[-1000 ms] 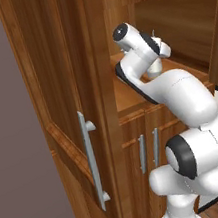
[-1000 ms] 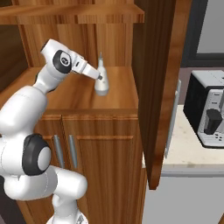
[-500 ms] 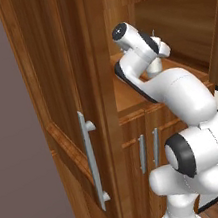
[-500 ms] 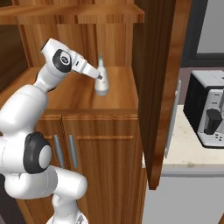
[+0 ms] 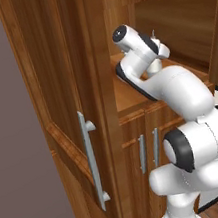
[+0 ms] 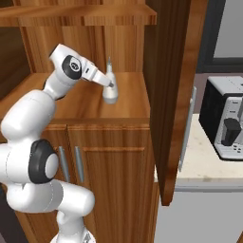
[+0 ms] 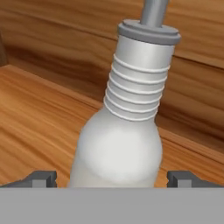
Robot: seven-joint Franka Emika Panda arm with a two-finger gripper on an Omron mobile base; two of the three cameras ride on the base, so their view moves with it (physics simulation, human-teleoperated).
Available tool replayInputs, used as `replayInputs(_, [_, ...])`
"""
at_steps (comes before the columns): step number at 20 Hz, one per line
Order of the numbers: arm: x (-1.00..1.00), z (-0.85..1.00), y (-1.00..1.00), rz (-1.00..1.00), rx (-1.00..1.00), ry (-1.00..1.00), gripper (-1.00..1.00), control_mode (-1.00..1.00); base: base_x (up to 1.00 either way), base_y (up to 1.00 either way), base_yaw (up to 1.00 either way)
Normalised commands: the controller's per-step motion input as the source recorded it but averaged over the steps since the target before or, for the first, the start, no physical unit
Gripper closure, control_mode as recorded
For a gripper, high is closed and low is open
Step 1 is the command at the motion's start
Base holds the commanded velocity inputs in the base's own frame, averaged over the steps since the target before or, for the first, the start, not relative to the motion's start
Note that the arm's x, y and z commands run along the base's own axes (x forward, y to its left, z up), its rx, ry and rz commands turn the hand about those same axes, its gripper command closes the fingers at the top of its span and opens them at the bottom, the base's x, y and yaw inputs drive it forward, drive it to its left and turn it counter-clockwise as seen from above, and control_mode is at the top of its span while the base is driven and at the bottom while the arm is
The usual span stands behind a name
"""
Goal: Take 2 condiments from the cabinet and move them on the counter near the stove.Make sure the condiments are lined up with each other, next to each other.
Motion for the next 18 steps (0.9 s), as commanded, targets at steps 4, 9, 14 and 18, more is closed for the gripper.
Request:
replayInputs(4, [0.19,-0.07,-0.03,-0.03,0.0,0.0,-1.0,-1.0,0.0,0.0,0.0])
replayInputs(9, [0.07,-0.01,0.0,-0.02,0.0,0.0,-1.0,-1.0,0.0,0.0,0.0])
replayInputs(14, [0.0,-0.03,0.0,-0.01,0.0,0.0,1.0,-1.0,0.0,0.0,0.0])
replayInputs(18, [0.0,-0.01,-0.01,-0.01,0.0,0.0,1.0,-1.0,0.0,0.0,0.0])
